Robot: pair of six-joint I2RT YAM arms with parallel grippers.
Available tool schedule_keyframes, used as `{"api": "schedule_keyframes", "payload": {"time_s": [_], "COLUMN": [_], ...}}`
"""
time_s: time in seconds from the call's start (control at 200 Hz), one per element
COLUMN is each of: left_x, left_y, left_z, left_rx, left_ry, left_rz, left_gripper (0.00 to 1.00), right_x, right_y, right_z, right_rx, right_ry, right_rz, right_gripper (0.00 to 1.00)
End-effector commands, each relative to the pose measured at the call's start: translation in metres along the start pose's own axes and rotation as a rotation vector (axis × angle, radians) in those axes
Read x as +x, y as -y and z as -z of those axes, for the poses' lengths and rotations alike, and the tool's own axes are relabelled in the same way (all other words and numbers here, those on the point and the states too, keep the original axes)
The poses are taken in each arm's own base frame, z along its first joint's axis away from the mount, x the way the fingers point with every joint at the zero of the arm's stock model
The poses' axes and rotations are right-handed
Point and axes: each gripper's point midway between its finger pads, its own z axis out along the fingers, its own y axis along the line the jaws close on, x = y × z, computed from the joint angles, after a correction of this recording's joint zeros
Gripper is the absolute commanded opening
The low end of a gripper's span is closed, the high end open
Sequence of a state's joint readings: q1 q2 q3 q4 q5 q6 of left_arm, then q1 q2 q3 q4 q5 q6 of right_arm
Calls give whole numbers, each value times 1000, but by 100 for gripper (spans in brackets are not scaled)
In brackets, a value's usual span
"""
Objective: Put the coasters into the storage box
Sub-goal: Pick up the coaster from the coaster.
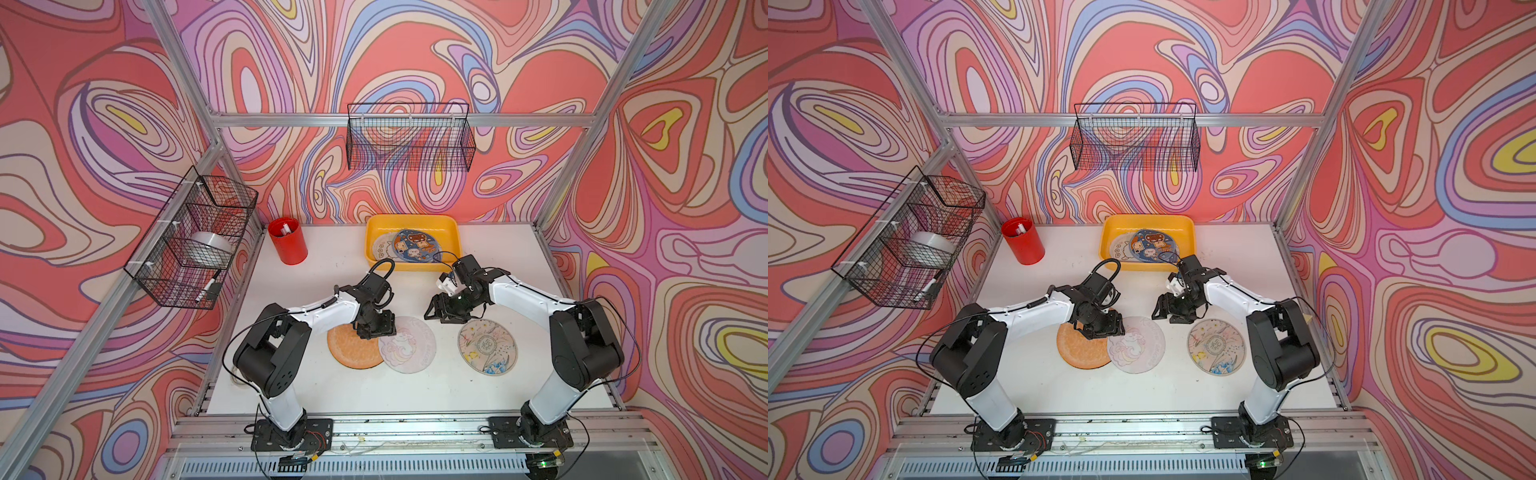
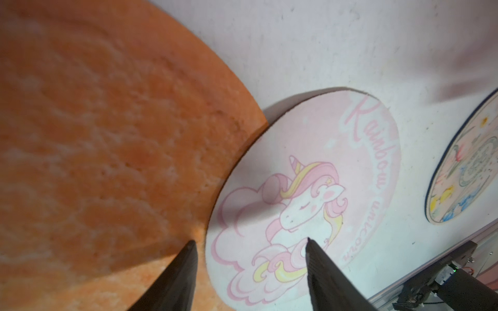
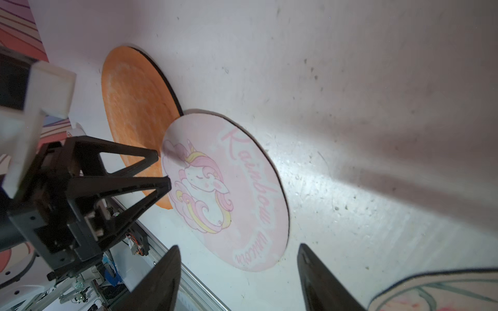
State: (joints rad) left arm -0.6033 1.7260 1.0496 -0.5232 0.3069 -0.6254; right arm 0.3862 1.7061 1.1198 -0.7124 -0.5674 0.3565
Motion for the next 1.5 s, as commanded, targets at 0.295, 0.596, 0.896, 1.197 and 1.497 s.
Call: {"api": "schedule_keyframes", "payload": {"time_s": [0.295,0.596,0.896,1.197,1.497], "left_x": [3,9,11,12,13], "left_y": [1,-9,-5,-4,-2], "left_z": [-10,-9,-12,-13,-14], "left_rx": [-66,-123,-104,-98,-90], "left_ry": [-42,-49,-64,-72,-76], "left_rz": [-5,14,5,-4,-11], "left_gripper": [55,55,53,52,52], "right_x": [32,48,56,44,44], "right_y": [12,19,28,33,24], "right_z": [-10,-25,-39,-53,-68], "right_rx": [43,76,134,158,150], "right_ry": [-74,-131,-175,-158,-177], "right_rz": [30,23,21,15,26], "right_gripper": [67,65,62,62,60]}}
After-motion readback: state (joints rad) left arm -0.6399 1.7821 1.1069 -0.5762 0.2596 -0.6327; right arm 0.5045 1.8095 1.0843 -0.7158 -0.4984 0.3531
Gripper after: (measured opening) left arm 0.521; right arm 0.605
